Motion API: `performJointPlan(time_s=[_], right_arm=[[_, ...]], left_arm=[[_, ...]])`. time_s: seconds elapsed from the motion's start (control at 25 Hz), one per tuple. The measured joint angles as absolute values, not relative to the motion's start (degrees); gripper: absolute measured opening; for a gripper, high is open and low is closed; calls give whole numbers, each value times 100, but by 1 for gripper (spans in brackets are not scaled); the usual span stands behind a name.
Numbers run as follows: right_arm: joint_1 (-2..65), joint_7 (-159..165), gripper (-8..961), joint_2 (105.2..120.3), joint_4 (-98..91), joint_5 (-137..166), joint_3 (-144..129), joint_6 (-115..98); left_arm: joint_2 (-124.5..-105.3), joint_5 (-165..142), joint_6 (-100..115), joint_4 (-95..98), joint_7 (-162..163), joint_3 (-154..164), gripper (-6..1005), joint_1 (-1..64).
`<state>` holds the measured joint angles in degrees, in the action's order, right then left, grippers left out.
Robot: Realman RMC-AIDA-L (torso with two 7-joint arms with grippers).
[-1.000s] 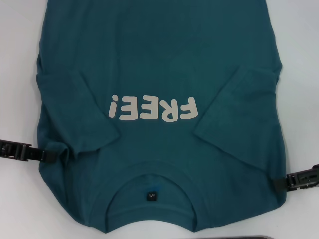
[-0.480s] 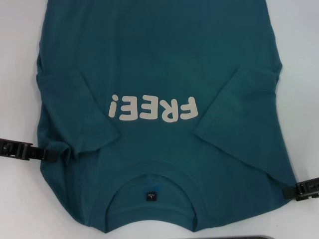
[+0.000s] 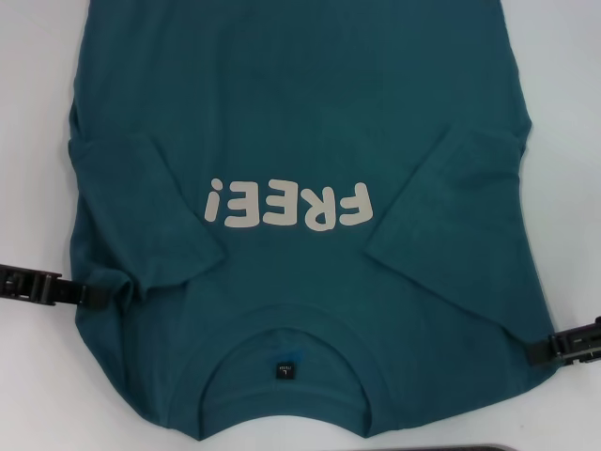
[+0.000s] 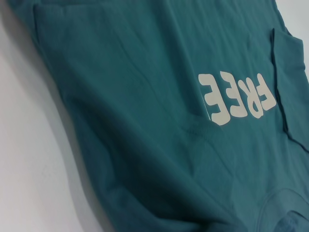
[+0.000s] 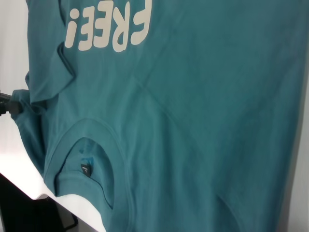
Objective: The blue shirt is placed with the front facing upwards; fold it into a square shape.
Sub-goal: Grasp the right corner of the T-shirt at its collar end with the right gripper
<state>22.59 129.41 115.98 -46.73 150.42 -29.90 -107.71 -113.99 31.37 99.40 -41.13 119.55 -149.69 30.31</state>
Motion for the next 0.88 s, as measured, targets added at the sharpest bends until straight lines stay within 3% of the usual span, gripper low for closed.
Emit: performJointPlan(time_s=[0.36,0.72,0.8,0.88], right_arm=[[2289,12946,664,11617,-4658,15040,-2986,-10783],[2379,13053,595,11500,-4174,15089,-3019,-10632],[2380,13090,355,11482,-4172,15118,-2995,-10623],[2382,13118,298,11454,-4173,15122,-2983,-10606]], left_arm=[[-11393,3137,9948,-4113,11944,-14982,49,3047],[-11369,3137,9944,-4113,11943,-14969,49,3064],[-11364,3137,9942,-4113,11937,-14978,49,3065],[-11359,3137,9941,-4113,11927,-14991,49,3067]])
